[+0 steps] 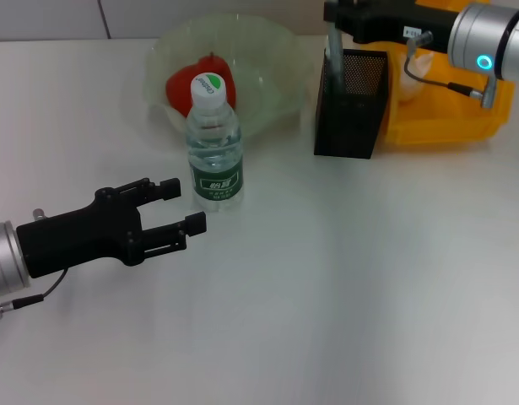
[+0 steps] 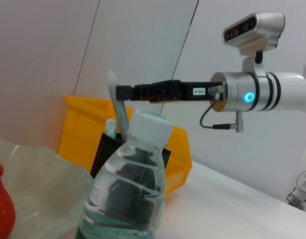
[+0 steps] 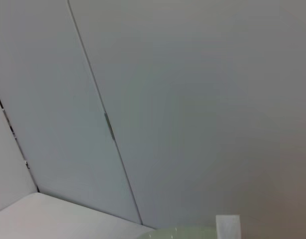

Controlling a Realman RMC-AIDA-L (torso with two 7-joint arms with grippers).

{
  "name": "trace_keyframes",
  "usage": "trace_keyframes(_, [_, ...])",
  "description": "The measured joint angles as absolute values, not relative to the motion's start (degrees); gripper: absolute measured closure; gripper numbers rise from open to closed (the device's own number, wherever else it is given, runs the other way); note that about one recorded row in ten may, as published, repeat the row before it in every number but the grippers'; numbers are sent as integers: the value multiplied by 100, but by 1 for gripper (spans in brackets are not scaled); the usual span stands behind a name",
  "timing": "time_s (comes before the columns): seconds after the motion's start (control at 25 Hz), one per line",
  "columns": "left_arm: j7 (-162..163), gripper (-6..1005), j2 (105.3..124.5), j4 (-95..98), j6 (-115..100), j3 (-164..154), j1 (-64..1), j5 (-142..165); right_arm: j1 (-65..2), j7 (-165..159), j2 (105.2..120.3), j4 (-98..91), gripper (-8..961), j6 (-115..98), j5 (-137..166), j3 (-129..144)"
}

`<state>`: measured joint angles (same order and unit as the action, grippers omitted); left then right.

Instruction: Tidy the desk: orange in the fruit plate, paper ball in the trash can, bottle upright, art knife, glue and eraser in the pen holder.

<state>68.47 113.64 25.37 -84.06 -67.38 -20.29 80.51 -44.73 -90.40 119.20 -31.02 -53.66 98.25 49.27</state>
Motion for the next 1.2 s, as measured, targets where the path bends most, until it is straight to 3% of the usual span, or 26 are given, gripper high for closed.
trace_keyframes(0.28, [6847,226,11359,2549,-8451,-6716,-2031,8051,-4437,-9070,11919,-3109,658,-5577,9818,4900])
trace_keyframes(0.52, [6847,226,11326,2546,-8504,-6700,-1977,8044,-4327,-9252,11891,-3383,475,-6180,9819,4892])
trace_keyframes(0.72, [6847,226,11258,2558,-8772,-6692,-1870,8030,-3931,-9806,11798,-4147,465,-7352,10122,4934])
trace_keyframes(0.96, [6709,226,11114,2582,-9371,-6616,-1646,8019,-3194,-9446,11699,-4986,322,-9315,10525,4964])
trace_keyframes(1.2, [6392,227,11014,2606,-9924,-6568,-1427,8039,-2708,-8465,11661,-4861,293,-10551,10786,4980])
